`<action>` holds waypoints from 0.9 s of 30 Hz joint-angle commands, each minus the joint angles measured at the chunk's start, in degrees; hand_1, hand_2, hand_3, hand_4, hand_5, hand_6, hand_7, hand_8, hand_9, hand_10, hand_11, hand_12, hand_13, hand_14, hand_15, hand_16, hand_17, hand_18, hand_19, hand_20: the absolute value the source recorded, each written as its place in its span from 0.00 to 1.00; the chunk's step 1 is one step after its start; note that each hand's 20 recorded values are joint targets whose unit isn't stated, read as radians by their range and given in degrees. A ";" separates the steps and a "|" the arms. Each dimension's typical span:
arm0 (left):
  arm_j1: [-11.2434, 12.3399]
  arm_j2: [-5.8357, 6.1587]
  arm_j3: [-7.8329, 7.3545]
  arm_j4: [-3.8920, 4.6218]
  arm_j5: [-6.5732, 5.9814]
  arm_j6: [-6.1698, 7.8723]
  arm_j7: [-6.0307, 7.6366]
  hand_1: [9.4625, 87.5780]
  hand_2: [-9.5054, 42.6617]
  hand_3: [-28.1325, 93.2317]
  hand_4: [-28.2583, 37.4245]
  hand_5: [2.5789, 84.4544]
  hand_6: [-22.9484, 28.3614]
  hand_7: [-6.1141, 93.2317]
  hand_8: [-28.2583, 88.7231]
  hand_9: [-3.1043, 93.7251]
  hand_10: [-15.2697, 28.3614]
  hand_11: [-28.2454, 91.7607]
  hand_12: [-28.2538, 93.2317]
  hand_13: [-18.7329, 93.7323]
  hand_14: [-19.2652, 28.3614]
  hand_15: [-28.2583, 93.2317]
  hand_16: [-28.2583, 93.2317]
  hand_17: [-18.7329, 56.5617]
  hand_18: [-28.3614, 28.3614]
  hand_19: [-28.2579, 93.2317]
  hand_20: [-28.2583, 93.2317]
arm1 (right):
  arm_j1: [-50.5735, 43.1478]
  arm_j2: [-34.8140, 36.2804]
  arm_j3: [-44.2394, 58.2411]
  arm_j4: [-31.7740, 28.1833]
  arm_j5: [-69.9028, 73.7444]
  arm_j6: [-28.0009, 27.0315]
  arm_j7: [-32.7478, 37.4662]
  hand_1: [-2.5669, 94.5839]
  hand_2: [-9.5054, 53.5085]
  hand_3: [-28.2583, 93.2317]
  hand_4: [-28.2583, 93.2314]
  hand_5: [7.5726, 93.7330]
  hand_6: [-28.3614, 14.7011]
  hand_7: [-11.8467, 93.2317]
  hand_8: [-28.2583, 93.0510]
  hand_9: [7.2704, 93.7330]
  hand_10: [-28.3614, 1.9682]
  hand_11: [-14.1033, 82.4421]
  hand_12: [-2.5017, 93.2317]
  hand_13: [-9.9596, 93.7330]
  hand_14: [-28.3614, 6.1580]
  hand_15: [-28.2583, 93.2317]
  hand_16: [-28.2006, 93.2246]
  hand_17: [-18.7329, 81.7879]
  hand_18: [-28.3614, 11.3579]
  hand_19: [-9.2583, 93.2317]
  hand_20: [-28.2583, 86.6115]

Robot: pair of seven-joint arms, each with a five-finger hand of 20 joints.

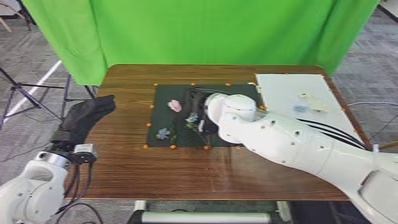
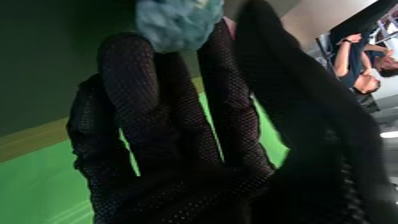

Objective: Arrange flowers

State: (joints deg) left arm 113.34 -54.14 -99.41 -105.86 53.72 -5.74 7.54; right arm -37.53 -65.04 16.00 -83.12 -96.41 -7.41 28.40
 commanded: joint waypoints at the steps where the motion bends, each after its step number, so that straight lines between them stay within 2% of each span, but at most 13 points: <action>1: 0.65 -0.11 -0.59 -0.39 0.00 -0.66 -0.43 0.22 0.06 0.72 0.13 0.52 0.49 0.20 0.19 0.45 0.68 0.36 0.33 0.44 0.76 0.33 0.24 0.27 0.68 0.28 0.33 | 0.75 1.79 4.18 -1.63 1.14 -5.10 0.59 0.45 0.00 0.78 0.11 0.61 0.71 0.24 0.16 0.57 0.29 0.22 0.22 0.67 0.38 0.68 0.56 0.43 0.09 0.73 0.78; 5: 1.22 -0.20 -0.90 -0.70 -0.04 -0.53 -0.52 0.22 0.06 0.72 0.13 0.52 0.49 0.20 0.19 0.45 0.68 0.36 0.33 0.44 0.76 0.33 0.24 0.27 0.68 0.28 0.33 | 0.55 3.29 7.45 -3.39 1.56 -6.29 -0.13 0.42 0.00 0.78 0.11 0.57 0.71 0.22 0.16 0.53 0.25 0.21 0.21 0.66 0.35 0.68 0.56 0.42 0.08 0.72 0.78; 8: 1.29 -0.20 -0.76 -0.77 0.07 -0.66 -0.60 0.23 0.06 0.72 0.13 0.52 0.49 0.20 0.19 0.45 0.68 0.36 0.33 0.44 0.76 0.33 0.24 0.27 0.68 0.28 0.33 | 0.31 6.81 10.75 -6.73 0.30 -3.48 -2.04 0.40 0.00 0.78 0.11 0.53 0.70 0.21 0.17 0.48 0.21 0.21 0.21 0.65 0.33 0.67 0.55 0.41 0.07 0.72 0.78; 10: 1.10 -0.19 -0.72 -0.67 0.17 -0.89 -0.68 0.23 0.06 0.72 0.13 0.52 0.49 0.20 0.19 0.45 0.68 0.36 0.33 0.44 0.76 0.33 0.24 0.27 0.68 0.28 0.33 | -0.96 10.81 13.81 -10.06 -2.41 -0.10 -3.89 0.38 0.00 0.78 0.11 0.47 0.69 0.20 0.17 0.43 0.19 0.20 0.21 0.63 0.30 0.66 0.54 0.40 0.07 0.71 0.78; 12: 0.97 -0.20 -0.64 -0.60 0.09 -0.88 -0.64 0.23 0.06 0.72 0.14 0.52 0.49 0.20 0.19 0.45 0.68 0.36 0.33 0.44 0.76 0.33 0.24 0.27 0.68 0.28 0.33 | -2.89 16.32 15.18 -13.34 -7.61 7.84 -5.32 0.36 0.00 0.79 0.11 0.41 0.65 0.18 0.18 0.38 0.20 0.19 0.21 0.60 0.27 0.63 0.53 0.38 0.07 0.70 0.78; 14: 1.64 -0.34 -1.18 -0.79 0.14 -0.80 -0.54 0.22 0.06 0.72 0.13 0.52 0.49 0.20 0.19 0.45 0.68 0.36 0.33 0.44 0.76 0.33 0.24 0.27 0.68 0.28 0.33 | -5.19 21.21 16.47 -15.16 -12.56 13.80 -5.47 0.34 0.00 0.79 0.11 0.37 0.63 0.17 0.18 0.35 0.26 0.19 0.22 0.58 0.27 0.61 0.51 0.37 0.07 0.68 0.77; 16: 2.49 -0.25 -1.71 -1.02 -0.19 -0.47 -0.67 0.23 0.05 0.72 0.13 0.52 0.49 0.20 0.19 0.45 0.68 0.36 0.33 0.44 0.76 0.33 0.24 0.28 0.69 0.29 0.34 | -9.74 24.38 21.20 -16.58 -14.62 15.06 -5.02 0.31 0.00 0.79 0.11 0.34 0.60 0.16 0.19 0.33 0.31 0.19 0.24 0.58 0.27 0.57 0.50 0.36 0.08 0.66 0.76; 18: 3.41 -0.58 -2.32 -1.40 -0.12 -0.29 -0.70 0.23 0.05 0.73 0.14 0.52 0.49 0.20 0.19 0.45 0.68 0.36 0.33 0.44 0.76 0.33 0.24 0.29 0.71 0.31 0.35 | -12.90 27.14 23.28 -16.79 -14.39 18.16 -4.99 0.30 0.00 0.79 0.10 0.32 0.58 0.16 0.19 0.33 0.31 0.19 0.24 0.58 0.27 0.56 0.50 0.36 0.08 0.66 0.76; 22: 3.60 -0.96 -2.18 -1.48 0.05 -0.14 -0.38 0.23 0.05 0.73 0.14 0.52 0.49 0.20 0.19 0.45 0.68 0.36 0.33 0.44 0.76 0.33 0.24 0.29 0.71 0.31 0.35 | -19.16 30.68 25.86 -15.24 -20.51 22.03 -3.05 0.30 0.00 0.78 0.10 0.35 0.58 0.16 0.20 0.35 0.33 0.19 0.25 0.60 0.27 0.57 0.50 0.37 0.08 0.66 0.76; 27: 3.34 -1.31 -1.42 -1.36 0.19 0.16 0.28 0.23 0.05 0.72 0.14 0.52 0.49 0.20 0.19 0.45 0.68 0.36 0.33 0.45 0.76 0.33 0.24 0.29 0.71 0.31 0.35 | -26.73 30.63 31.79 -13.06 -20.78 24.15 -1.24 0.32 0.00 0.79 0.09 0.42 0.59 0.19 0.19 0.43 0.34 0.21 0.26 0.62 0.29 0.60 0.51 0.38 0.09 0.68 0.76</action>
State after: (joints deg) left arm 115.96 -54.47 -101.46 -106.94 53.77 -5.88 7.35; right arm -53.42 -38.08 44.01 -100.80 -115.50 13.52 23.62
